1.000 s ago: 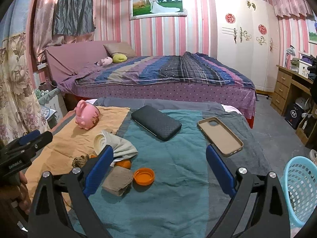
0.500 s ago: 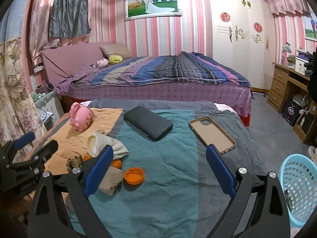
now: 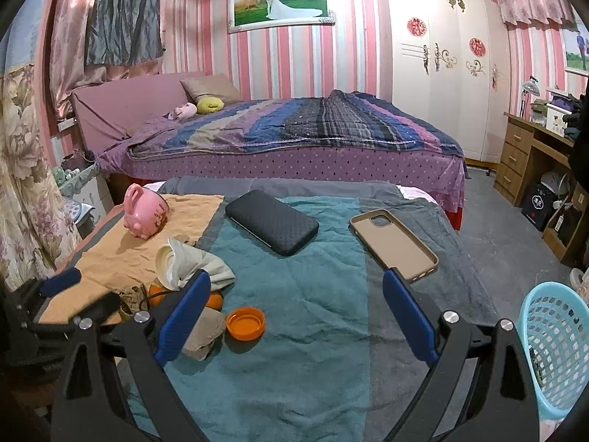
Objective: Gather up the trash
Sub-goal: 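Grasp the brown paper scrap with the left tool, then grasp the brown cardboard piece with the right tool while the left tool holds the scrap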
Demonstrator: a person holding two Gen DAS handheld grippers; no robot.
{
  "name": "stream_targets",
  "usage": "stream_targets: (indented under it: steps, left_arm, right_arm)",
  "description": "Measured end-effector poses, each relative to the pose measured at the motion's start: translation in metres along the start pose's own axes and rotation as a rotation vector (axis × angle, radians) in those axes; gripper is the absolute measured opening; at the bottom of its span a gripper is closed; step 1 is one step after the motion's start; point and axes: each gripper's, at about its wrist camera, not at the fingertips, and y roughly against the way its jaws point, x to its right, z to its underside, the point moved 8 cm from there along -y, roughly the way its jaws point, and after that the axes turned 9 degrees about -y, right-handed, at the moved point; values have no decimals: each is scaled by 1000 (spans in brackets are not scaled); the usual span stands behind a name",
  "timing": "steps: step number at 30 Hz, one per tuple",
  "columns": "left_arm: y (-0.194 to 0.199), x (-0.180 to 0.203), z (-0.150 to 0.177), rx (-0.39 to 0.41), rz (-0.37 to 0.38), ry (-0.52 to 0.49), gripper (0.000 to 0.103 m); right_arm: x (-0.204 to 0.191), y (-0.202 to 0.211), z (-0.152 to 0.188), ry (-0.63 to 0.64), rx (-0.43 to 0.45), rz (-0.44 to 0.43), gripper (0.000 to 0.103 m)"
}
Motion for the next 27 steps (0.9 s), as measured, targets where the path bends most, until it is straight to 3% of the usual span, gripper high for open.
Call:
stream_targets:
  steps: [10,12,14,16,20,27]
  left_arm:
    - [-35,-17,12,-82,-3,-16,88]
    - [-43,-20,14,-109,0,7,79]
    - [-52,-19,19,-151,25,14,51]
    - [-60,-12,25,-198,46,-20,34]
    - [-57,-8,25,-190,27,-52,32]
    - [-18,-38,1,-59,-188,-29,32]
  right_arm:
    - [4,-3,0,2,-14,1,93]
    - [5,-5,0,2,-16,1,93]
    - [2,-8,1,6,-25,-2,93]
    - [-2,-10,3,19,-35,-7,93]
    - [-9,-14,9,40,-52,-18,93]
    - [-21,-16,19,60,-67,-23,93]
